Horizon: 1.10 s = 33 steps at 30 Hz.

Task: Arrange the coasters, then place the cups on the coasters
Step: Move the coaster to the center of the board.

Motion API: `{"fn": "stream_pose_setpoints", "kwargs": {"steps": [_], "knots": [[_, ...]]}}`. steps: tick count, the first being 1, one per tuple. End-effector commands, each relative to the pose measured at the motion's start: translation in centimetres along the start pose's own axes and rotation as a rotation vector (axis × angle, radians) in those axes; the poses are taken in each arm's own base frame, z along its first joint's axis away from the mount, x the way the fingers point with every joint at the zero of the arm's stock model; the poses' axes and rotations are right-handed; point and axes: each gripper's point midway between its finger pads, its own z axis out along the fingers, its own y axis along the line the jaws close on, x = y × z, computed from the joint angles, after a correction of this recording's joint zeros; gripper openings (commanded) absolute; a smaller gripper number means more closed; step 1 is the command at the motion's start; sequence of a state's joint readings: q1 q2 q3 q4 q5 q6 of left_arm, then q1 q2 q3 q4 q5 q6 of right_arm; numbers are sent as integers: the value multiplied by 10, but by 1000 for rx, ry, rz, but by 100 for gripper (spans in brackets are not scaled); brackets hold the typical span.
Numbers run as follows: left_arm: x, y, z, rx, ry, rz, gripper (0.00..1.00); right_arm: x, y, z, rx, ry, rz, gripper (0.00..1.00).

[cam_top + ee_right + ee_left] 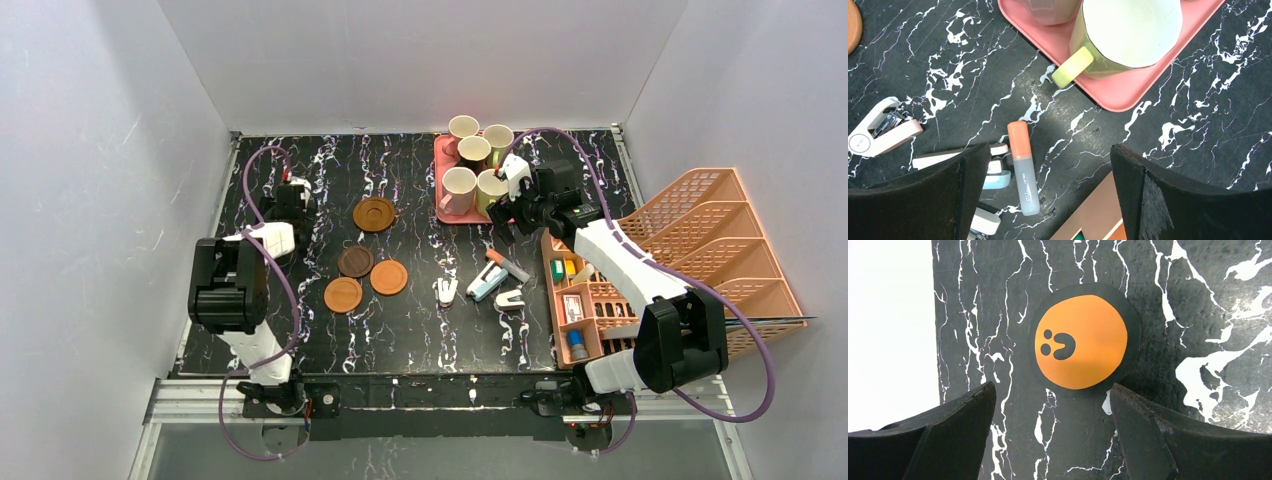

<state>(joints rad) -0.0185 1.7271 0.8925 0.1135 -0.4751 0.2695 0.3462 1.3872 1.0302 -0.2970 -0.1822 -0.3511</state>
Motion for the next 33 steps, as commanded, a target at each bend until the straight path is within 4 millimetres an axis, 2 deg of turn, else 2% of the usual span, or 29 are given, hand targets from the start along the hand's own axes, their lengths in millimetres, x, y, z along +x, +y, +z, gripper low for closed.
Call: {"fn": "stream_pose_setpoints", "kwargs": {"steps": [1, 6, 10, 12, 15, 17, 21, 25, 33], "knots": [[60, -39, -1, 182, 172, 69, 83, -13, -7, -6, 25, -37, -16, 98], [47, -45, -30, 300, 103, 20, 85, -14, -7, -7, 23, -40, -16, 98], [42, -49, -35, 348, 99, 15, 83, -15, -7, -8, 21, -44, -16, 98], [43, -47, -28, 354, 117, -6, 74, -15, -7, -8, 21, -45, -17, 98], [44, -47, -16, 369, 153, -35, 50, -15, -6, -8, 21, -44, -17, 98], [45, -49, -8, 374, 173, -54, 43, -15, -6, -8, 20, -45, -17, 98], [44, -45, 8, 344, 176, -82, 43, -14, -6, -8, 19, -44, -17, 98], [49, -51, 15, 356, 189, -76, 44, -14, -7, -7, 22, -42, -16, 98], [45, -48, 10, 358, 164, -103, 46, -13, -7, -6, 23, -37, -16, 98]]}}
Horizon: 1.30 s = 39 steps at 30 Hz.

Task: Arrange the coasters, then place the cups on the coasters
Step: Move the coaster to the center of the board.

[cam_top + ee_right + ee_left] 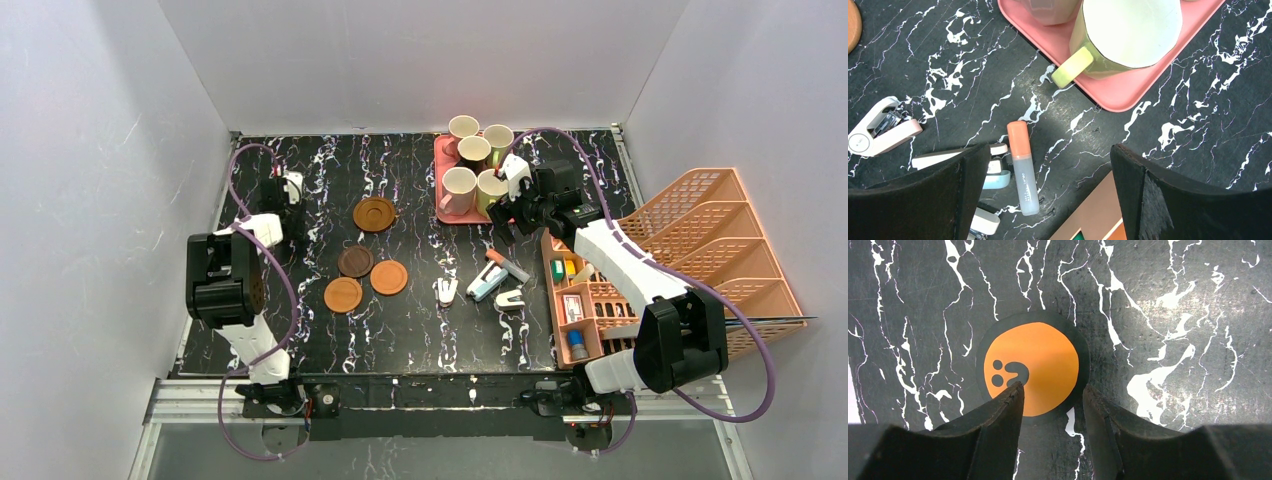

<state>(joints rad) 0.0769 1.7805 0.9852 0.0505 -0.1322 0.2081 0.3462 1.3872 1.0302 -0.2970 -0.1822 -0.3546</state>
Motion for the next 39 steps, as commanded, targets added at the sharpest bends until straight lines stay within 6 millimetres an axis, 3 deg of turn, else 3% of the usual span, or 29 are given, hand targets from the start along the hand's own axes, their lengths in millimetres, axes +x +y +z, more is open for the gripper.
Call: {"fn": "stream_pose_setpoints", "kwargs": {"steps": [1, 4, 8, 12, 21, 39], "knots": [[62, -15, -1, 68, 192, -21, 47, -13, -7, -6, 24, -38, -14, 98], [56, -9, -4, 63, 178, -69, 52, -14, -7, -7, 24, -41, -14, 98], [51, 0, -5, 41, 168, -106, 66, -14, -7, -8, 22, -43, -15, 98], [57, 0, 2, 48, 203, -110, 70, -14, -7, -8, 21, -43, -15, 98], [85, -19, 25, 168, 339, -164, 69, -15, -7, -8, 23, -45, -15, 98], [84, -26, 22, 209, 346, -179, 59, -15, -7, -8, 24, -43, -16, 98]]}}
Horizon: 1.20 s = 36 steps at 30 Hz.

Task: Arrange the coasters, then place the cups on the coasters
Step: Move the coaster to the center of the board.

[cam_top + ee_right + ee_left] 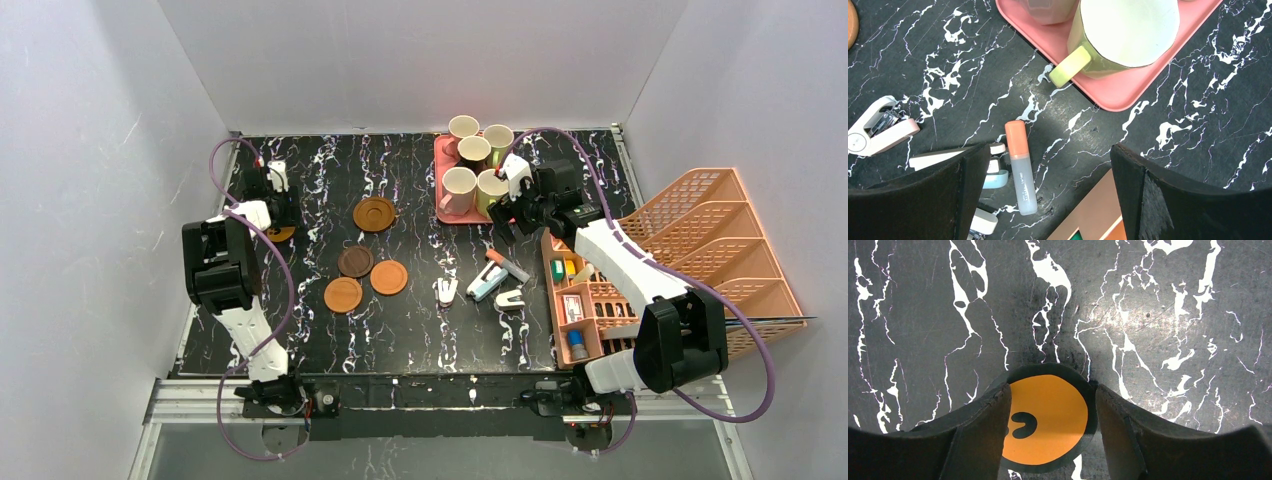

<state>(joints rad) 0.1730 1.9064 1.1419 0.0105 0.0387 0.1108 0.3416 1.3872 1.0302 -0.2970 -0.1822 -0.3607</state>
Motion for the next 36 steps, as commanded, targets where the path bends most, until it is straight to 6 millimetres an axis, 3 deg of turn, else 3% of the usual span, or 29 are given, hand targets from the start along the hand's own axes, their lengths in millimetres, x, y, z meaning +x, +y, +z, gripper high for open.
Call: {"fn": "stream_pose_setpoints", "kwargs": {"steps": [1, 15, 20, 28, 33, 36], "knots": [[108, -19, -2, 69, 355, -26, 59, -15, -5, -7, 21, -43, -13, 98], [95, -50, -3, 76, 334, 69, 59, -15, -6, -7, 20, -43, -12, 98], [85, -51, -7, 65, 308, 66, 59, -15, -5, -8, 19, -44, -13, 98], [25, -21, -56, 41, 112, -32, 76, -17, -4, -9, 16, -50, -13, 98], [32, -3, -58, 18, 144, -47, 80, -18, -4, -11, 14, -56, -14, 98], [43, 2, -49, 36, 185, -77, 92, -19, -3, -11, 12, -58, -14, 98]]}}
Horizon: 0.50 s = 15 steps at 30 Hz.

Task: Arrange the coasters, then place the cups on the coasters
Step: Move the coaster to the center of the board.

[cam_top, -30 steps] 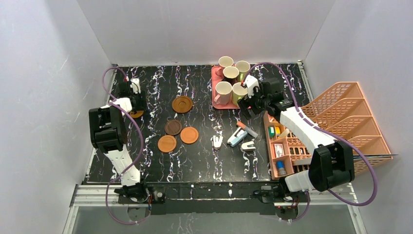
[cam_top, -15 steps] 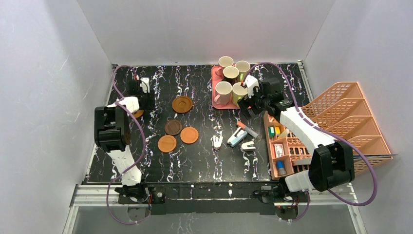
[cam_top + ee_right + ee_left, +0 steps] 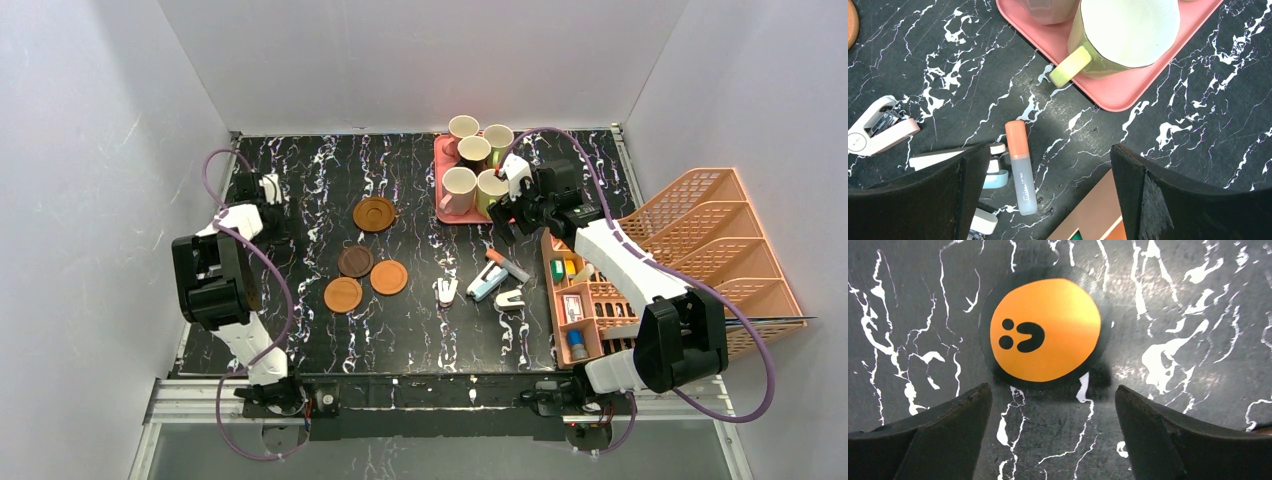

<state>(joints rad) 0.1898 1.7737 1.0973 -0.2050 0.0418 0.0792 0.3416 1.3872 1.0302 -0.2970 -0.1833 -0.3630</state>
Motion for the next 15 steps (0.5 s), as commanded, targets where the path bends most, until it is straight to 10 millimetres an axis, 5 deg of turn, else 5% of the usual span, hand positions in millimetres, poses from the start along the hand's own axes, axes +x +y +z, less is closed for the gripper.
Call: {"fn": "stream_pose_setpoints", "kwargs": {"steps": [1, 15], "knots": [[13, 4, 0, 40, 67, -36, 97, -19, -3, -11, 12, -58, -12, 98], [35, 2, 41, 104, 160, -85, 98, -15, -4, -7, 14, -42, -8, 98]]}}
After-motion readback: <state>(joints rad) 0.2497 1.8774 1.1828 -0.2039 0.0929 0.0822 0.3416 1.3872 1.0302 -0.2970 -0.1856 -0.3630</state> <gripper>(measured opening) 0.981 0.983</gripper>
